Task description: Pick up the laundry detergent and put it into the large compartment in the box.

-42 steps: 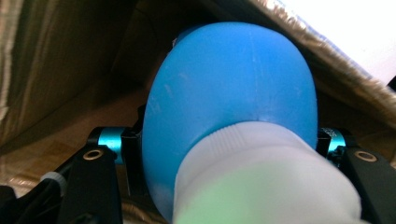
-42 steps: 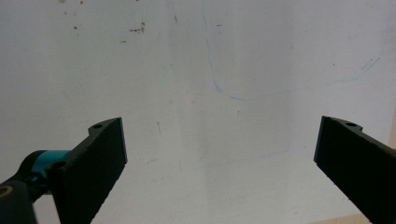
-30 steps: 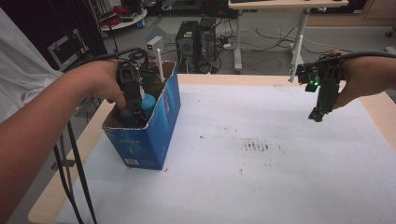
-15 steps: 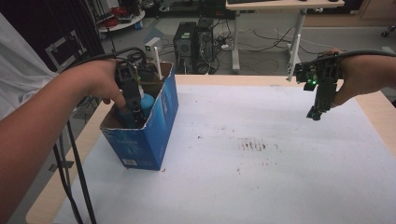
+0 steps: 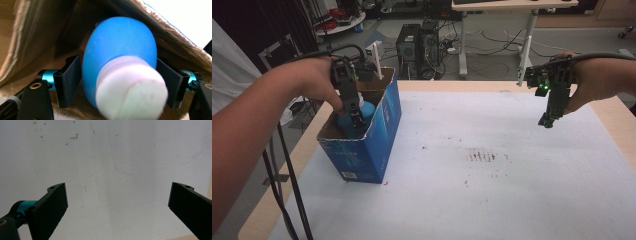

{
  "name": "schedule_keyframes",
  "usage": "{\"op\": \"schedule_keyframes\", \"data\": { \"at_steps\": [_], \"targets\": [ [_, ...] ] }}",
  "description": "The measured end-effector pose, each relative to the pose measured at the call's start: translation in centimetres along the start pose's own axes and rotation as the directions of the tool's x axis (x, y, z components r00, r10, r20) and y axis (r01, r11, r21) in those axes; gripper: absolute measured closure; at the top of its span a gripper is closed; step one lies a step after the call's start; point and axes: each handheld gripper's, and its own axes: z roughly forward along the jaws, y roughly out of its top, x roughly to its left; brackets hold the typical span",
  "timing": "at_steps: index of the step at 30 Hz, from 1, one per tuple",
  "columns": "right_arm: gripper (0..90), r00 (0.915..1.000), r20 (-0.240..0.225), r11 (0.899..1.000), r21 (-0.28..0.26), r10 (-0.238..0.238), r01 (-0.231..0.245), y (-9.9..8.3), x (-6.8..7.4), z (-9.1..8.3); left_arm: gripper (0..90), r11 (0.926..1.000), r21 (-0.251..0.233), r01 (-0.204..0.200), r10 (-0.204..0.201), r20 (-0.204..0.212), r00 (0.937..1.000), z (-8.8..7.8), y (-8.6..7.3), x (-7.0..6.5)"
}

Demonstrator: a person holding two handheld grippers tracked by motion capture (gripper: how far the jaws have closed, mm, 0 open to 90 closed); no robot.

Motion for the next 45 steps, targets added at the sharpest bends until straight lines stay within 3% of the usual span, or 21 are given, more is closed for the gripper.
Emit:
{"op": "schedule_keyframes", "data": {
  "at_steps": [5, 13, 21, 28, 32, 34, 38, 40, 41, 42, 45],
  "targets": [
    [1.5, 1.0000, -0.003, 1.000, 0.003, 0.004, -0.004, 0.0, 0.0, 0.1, 24.5, 1.0000, 0.000, 0.004, -0.004, 0.009, 1.0000, -1.1, -0.1, -0.3],
    [1.5, 1.0000, -0.005, 1.000, -0.005, 0.006, -0.006, 0.1, -0.1, 0.0, 22.0, 0.9998, -0.010, 0.016, -0.016, -0.026, 0.9995, -3.7, -0.2, -0.7],
    [1.5, 1.0000, -0.004, 1.000, -0.010, 0.006, -0.006, 0.0, 0.0, -0.2, 20.1, 0.9995, -0.031, 0.001, -0.003, -0.049, 0.9988, -5.9, -0.2, -1.4],
    [1.5, 1.0000, -0.004, 1.000, -0.014, 0.006, -0.006, 0.0, 0.2, -0.3, 16.8, 0.9974, -0.048, -0.053, 0.050, -0.062, 0.9968, -7.7, 0.2, -2.6],
    [1.5, 1.0000, -0.002, 1.000, -0.011, 0.002, -0.002, 0.0, 0.2, -0.3, 14.5, 0.9947, -0.069, -0.077, 0.073, -0.048, 0.9962, -8.2, 0.6, -3.3],
    [1.5, 0.9999, -0.006, 1.000, -0.013, 0.010, -0.010, 0.0, 0.2, -0.3, 10.7, 0.9928, -0.071, -0.096, 0.092, -0.063, 0.9938, -8.5, 1.3, -4.3],
    [1.5, 1.0000, -0.007, 1.000, -0.009, -0.005, 0.005, 0.0, 0.3, -0.3, 8.7, 0.9875, -0.062, -0.145, 0.142, -0.056, 0.9883, -8.4, 2.7, -5.5],
    [1.5, 1.0000, -0.007, 1.000, -0.007, -0.002, 0.002, 0.0, 0.4, -0.4, 8.4, 0.9823, -0.052, -0.180, 0.177, -0.056, 0.9826, -8.2, 3.5, -6.1],
    [1.5, 1.0000, -0.007, 1.000, -0.007, -0.002, 0.002, 0.0, 0.4, -0.4, 5.8, 0.9823, -0.052, -0.180, 0.177, -0.056, 0.9826, -8.2, 3.5, -6.1],
    [1.5, 1.0000, -0.007, 1.000, -0.011, -0.003, 0.003, -0.1, 0.4, -0.5, 5.8, 0.9752, -0.045, -0.217, 0.214, -0.064, 0.9748, -8.0, 4.3, -6.6],
    [1.5, 0.9999, -0.008, 1.000, -0.011, -0.007, 0.007, -0.2, 0.6, -0.6, 4.4, 0.9683, -0.026, -0.249, 0.247, -0.061, 0.9672, -7.6, 5.6, -7.2]
  ]
}}
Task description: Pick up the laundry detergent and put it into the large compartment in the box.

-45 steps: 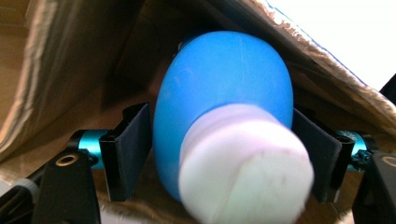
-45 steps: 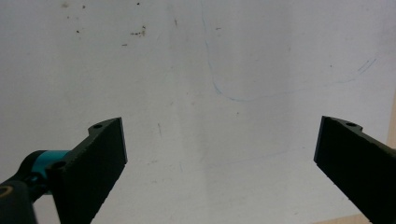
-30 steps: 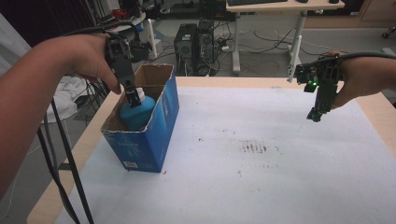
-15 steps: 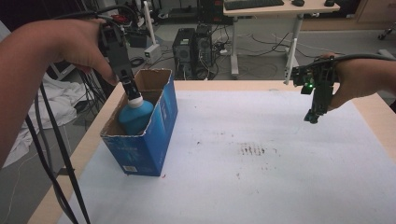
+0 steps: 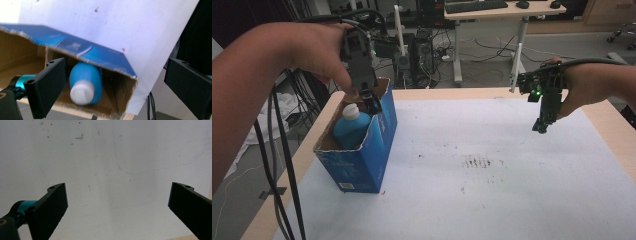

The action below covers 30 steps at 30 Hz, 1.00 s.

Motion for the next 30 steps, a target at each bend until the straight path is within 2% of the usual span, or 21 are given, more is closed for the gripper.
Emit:
{"op": "schedule_keyframes", "data": {
  "at_steps": [3, 10, 12, 13, 15, 18, 22, 26, 30],
  "targets": [
    [1.5, 1.0000, -0.001, 1.000, 0.010, -0.005, 0.005, 0.0, 0.2, -0.1, 1.9, 0.9995, -0.004, -0.032, 0.032, -0.017, 0.9993, 0.5, 1.4, -0.3],
    [1.5, 0.9997, -0.003, 1.000, -0.001, -0.023, 0.023, -0.1, 0.6, -0.5, 1.7, 0.9930, 0.038, -0.112, 0.111, 0.022, 0.9935, 2.0, 4.6, -1.1],
    [1.5, 0.9998, -0.004, 1.000, -0.001, -0.021, 0.021, -0.1, 0.7, -0.5, 1.7, 0.9924, 0.037, -0.117, 0.116, 0.029, 0.9928, 2.3, 5.0, -1.2],
    [1.5, 0.9997, -0.003, 1.000, 0.002, -0.023, 0.023, -0.1, 0.7, -0.5, 1.7, 0.9888, 0.042, -0.143, 0.142, 0.033, 0.9893, 2.8, 5.8, -1.4],
    [1.5, 0.9996, -0.002, 1.000, 0.006, -0.029, 0.029, 0.0, 0.8, -0.4, 1.7, 0.9866, 0.046, -0.157, 0.155, 0.032, 0.9873, 3.2, 6.3, -1.6],
    [1.5, 0.9996, -0.001, 1.000, 0.007, -0.030, 0.030, 0.1, 0.9, -0.4, 1.7, 0.9823, 0.063, -0.177, 0.175, 0.030, 0.9841, 4.2, 6.8, -1.6],
    [1.5, 0.9993, 0.000, 0.999, 0.007, -0.036, 0.036, 0.2, 0.9, -0.4, 1.7, 0.9802, 0.063, -0.188, 0.187, 0.028, 0.9820, 5.4, 7.1, -1.5],
    [1.5, 0.9994, -0.003, 0.999, 0.012, -0.033, 0.033, 0.3, 1.0, -0.3, 1.7, 0.9805, 0.079, -0.180, 0.178, 0.033, 0.9835, 6.4, 6.9, -1.1],
    [1.5, 0.9993, -0.003, 0.999, 0.005, -0.038, 0.038, 0.4, 0.9, -0.3, 1.7, 0.9829, 0.064, -0.173, 0.171, 0.041, 0.9845, 7.4, 6.6, -0.7]
  ]
}}
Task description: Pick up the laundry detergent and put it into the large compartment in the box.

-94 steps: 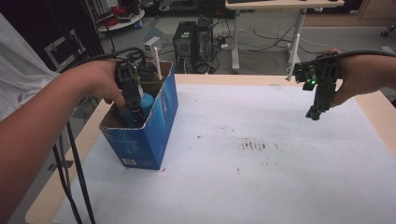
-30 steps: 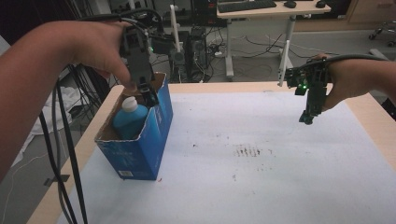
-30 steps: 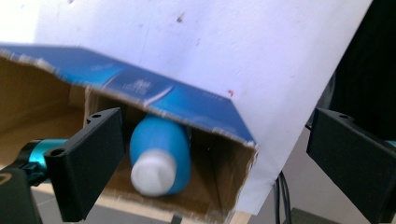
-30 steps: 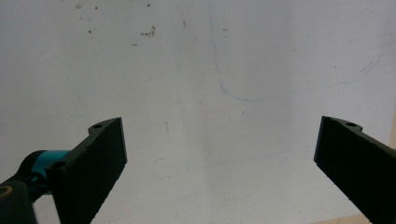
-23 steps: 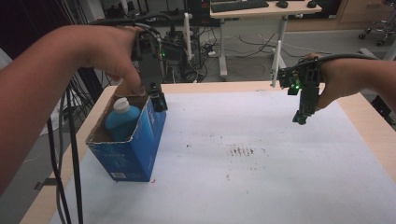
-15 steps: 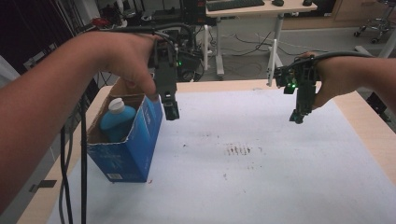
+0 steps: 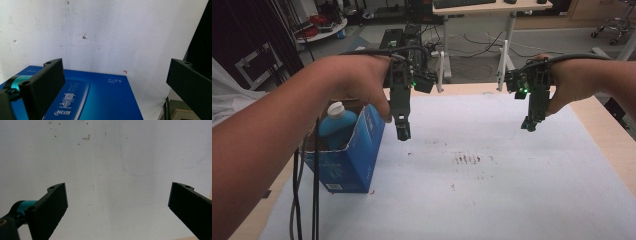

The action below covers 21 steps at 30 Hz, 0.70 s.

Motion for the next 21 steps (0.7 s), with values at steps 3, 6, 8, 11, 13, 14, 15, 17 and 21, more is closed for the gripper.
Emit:
{"op": "schedule_keyframes", "data": {
  "at_steps": [3, 6, 8, 11, 13, 14, 15, 17, 21],
  "targets": [
    [1.5, 1.0000, 0.001, 1.000, 0.004, 0.005, -0.005, 0.0, 0.0, 0.0, 1.8, 1.0000, 0.002, 0.003, -0.003, 0.008, 1.0000, 0.7, -0.2, 0.2],
    [1.5, 1.0000, 0.001, 1.000, 0.008, 0.004, -0.004, 0.1, 0.0, 0.2, 1.7, 0.9999, 0.006, 0.009, -0.009, 0.012, 0.9999, 1.2, -0.3, 0.3],
    [1.5, 1.0000, -0.001, 1.000, 0.008, 0.004, -0.004, 0.1, -0.1, 0.2, 1.8, 1.0000, -0.001, 0.009, -0.009, 0.013, 0.9999, 1.0, -0.3, 0.5],
    [1.5, 1.0000, -0.004, 1.000, 0.007, 0.005, -0.005, 0.1, -0.1, 0.2, 1.7, 0.9998, -0.014, 0.015, -0.015, 0.014, 0.9998, 0.6, -0.3, 0.5],
    [1.5, 1.0000, -0.003, 1.000, 0.003, 0.002, -0.002, 0.1, -0.1, 0.2, 1.7, 0.9997, -0.016, 0.020, -0.020, 0.016, 0.9997, 0.5, -0.3, 0.5],
    [1.5, 1.0000, -0.003, 1.000, 0.004, 0.006, -0.006, 0.1, -0.1, 0.2, 1.8, 0.9998, -0.013, 0.018, -0.018, 0.016, 0.9997, 0.4, -0.3, 0.6],
    [1.5, 1.0000, -0.004, 1.000, 0.003, 0.005, -0.005, 0.1, -0.1, 0.2, 1.8, 0.9997, -0.015, 0.018, -0.018, 0.019, 0.9996, 0.3, -0.3, 0.6],
    [1.5, 1.0000, -0.003, 1.000, 0.004, 0.001, -0.001, 0.0, -0.1, 0.2, 1.8, 0.9996, -0.017, 0.021, -0.020, 0.018, 0.9996, 0.1, -0.3, 0.8],
    [1.5, 1.0000, 0.000, 1.000, 0.000, 0.008, -0.008, -0.3, -0.3, 0.2, 1.8, 0.9992, -0.026, 0.031, -0.031, 0.018, 0.9994, -0.5, -0.3, 1.1]
  ]
}}
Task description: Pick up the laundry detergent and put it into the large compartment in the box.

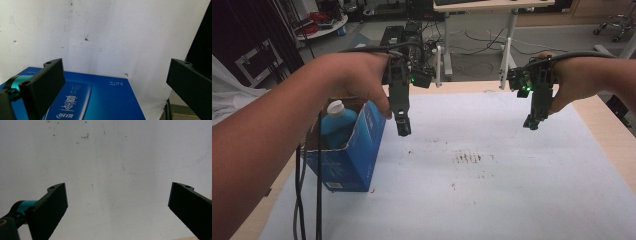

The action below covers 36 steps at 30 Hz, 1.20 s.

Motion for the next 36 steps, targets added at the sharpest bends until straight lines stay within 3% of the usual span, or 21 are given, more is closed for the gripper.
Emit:
{"op": "schedule_keyframes", "data": {
  "at_steps": [9, 25, 36],
  "targets": [
    [1.5, 1.0000, -0.007, 1.000, -0.001, 0.006, -0.006, -0.3, -0.3, 0.1, 1.8, 0.9999, -0.012, 0.001, -0.001, -0.008, 1.0000, -1.3, 0.0, 0.2],
    [1.5, 0.9999, -0.010, 1.000, 0.002, -0.008, 0.008, 0.1, -0.2, 0.3, 1.8, 0.9996, -0.011, -0.027, 0.027, 0.003, 0.9996, -1.2, 0.2, -0.2],
    [1.5, 0.9999, -0.014, 1.000, 0.002, -0.001, 0.001, 0.1, -0.2, 0.4, 1.8, 0.9997, -0.007, -0.025, 0.025, 0.006, 0.9997, -1.1, 0.3, -0.1]
  ]
}}
